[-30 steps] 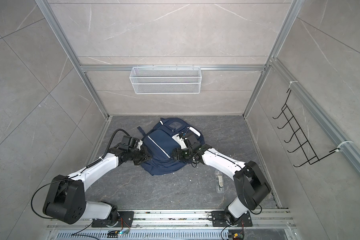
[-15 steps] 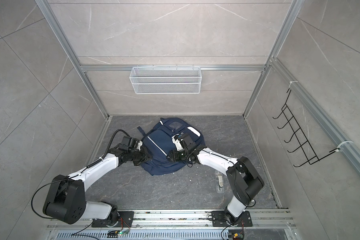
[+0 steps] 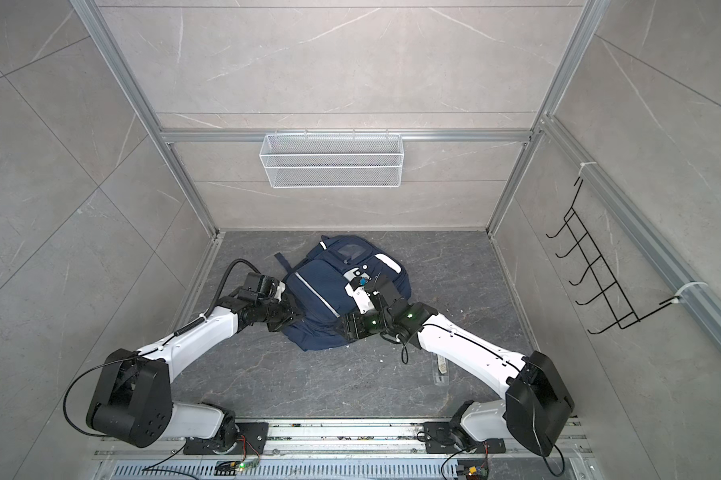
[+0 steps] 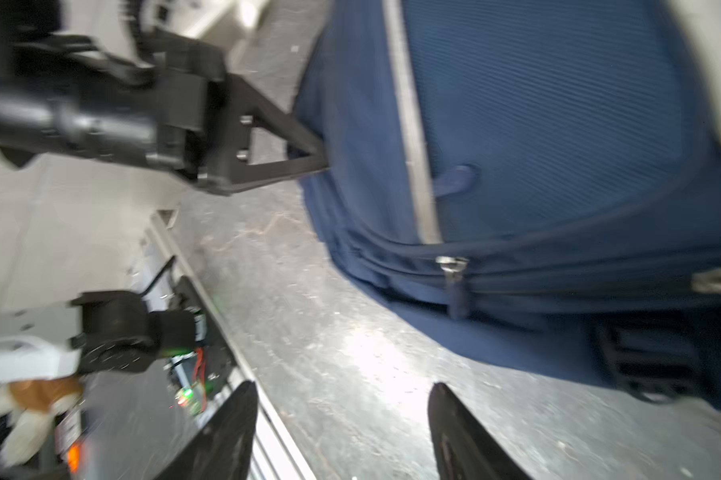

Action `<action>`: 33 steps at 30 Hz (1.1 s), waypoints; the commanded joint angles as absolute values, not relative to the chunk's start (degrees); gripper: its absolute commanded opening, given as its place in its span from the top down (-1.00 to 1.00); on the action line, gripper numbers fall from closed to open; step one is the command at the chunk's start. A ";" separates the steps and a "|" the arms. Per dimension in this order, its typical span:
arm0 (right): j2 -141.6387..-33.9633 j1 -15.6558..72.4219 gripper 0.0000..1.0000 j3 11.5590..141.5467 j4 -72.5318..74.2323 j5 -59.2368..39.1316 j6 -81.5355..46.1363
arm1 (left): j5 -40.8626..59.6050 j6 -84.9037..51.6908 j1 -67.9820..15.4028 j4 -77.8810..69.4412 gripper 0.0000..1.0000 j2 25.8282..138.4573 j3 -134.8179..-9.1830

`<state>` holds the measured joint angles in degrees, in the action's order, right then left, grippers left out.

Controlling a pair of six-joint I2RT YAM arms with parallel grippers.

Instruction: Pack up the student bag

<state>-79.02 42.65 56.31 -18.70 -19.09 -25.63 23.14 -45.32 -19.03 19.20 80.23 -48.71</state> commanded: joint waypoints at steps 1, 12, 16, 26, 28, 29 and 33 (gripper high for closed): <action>-82.43 43.48 -0.27 56.40 -22.59 -9.65 -25.02 | 22.63 -44.57 -19.40 18.46 1.00 80.94 -50.49; -91.45 44.98 0.10 59.95 -17.45 -5.47 -26.96 | 22.47 -45.28 -20.48 18.46 1.00 79.64 -48.64; -93.80 45.34 0.13 60.99 -16.88 -5.00 -27.16 | 22.40 -45.35 -20.56 18.29 1.00 78.93 -47.85; -95.97 46.84 0.23 62.74 -18.10 1.66 -26.37 | 22.85 -45.77 -20.63 17.31 1.00 79.54 -47.79; -95.80 47.14 0.38 62.75 -18.27 1.73 -26.43 | 22.92 -45.87 -20.66 17.25 1.00 79.54 -47.80; -95.59 47.42 0.43 62.65 -18.27 1.73 -26.41 | 22.91 -45.93 -20.72 17.18 1.00 79.62 -47.75; -94.45 48.44 0.66 61.75 -18.32 1.67 -26.37 | 22.97 -46.31 -21.29 16.55 1.00 80.02 -47.68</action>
<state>-95.26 47.75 61.19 -17.32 -0.08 -26.24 22.33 -45.82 -20.53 17.54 80.29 -47.66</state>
